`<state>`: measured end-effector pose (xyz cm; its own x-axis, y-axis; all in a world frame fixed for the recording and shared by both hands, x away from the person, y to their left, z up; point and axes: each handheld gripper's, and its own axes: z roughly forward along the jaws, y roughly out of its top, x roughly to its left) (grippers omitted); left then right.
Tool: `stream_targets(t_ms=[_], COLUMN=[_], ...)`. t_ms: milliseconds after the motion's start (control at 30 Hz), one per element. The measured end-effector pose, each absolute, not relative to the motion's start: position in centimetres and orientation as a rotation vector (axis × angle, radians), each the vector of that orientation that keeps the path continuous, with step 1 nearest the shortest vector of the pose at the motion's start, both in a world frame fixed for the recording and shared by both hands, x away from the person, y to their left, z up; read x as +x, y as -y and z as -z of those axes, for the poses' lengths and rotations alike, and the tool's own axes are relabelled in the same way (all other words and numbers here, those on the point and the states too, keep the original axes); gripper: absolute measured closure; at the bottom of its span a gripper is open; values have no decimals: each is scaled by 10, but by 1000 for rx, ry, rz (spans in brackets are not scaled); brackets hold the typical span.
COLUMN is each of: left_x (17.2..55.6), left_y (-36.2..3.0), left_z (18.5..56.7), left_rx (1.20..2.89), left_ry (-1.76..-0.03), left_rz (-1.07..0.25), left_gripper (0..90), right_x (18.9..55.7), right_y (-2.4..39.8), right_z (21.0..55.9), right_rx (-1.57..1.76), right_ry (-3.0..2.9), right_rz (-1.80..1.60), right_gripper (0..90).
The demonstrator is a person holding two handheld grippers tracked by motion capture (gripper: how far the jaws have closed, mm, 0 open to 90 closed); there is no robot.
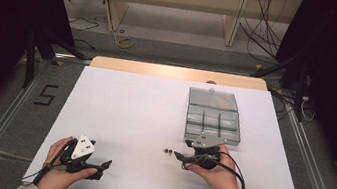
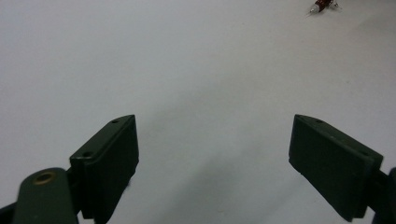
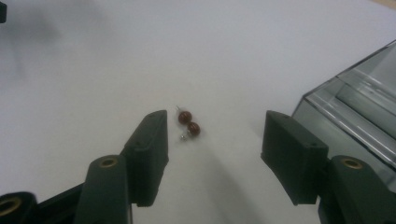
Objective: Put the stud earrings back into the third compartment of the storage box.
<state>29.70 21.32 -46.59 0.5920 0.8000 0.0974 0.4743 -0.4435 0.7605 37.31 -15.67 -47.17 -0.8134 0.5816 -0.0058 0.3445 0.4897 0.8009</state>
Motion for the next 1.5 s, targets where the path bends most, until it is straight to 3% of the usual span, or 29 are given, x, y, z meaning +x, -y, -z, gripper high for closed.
stream_targets(t_ms=[500, 1267, 1500], left_x=[297, 297, 297], left_y=[-213, -213, -213], left_z=[466, 465, 465], left_rx=[2111, 2112, 2113], left_ry=[-1006, -1001, -1000], left_rz=[-589, -586, -584], left_gripper=[155, 155, 155], right_x=[391, 391, 391], right_y=[129, 123, 123], right_z=[494, 497, 497], right_rx=[780, 791, 805], right_ry=[-2574, -2587, -2583], right_rz=[-1169, -1145, -1144], right_gripper=[517, 773, 791])
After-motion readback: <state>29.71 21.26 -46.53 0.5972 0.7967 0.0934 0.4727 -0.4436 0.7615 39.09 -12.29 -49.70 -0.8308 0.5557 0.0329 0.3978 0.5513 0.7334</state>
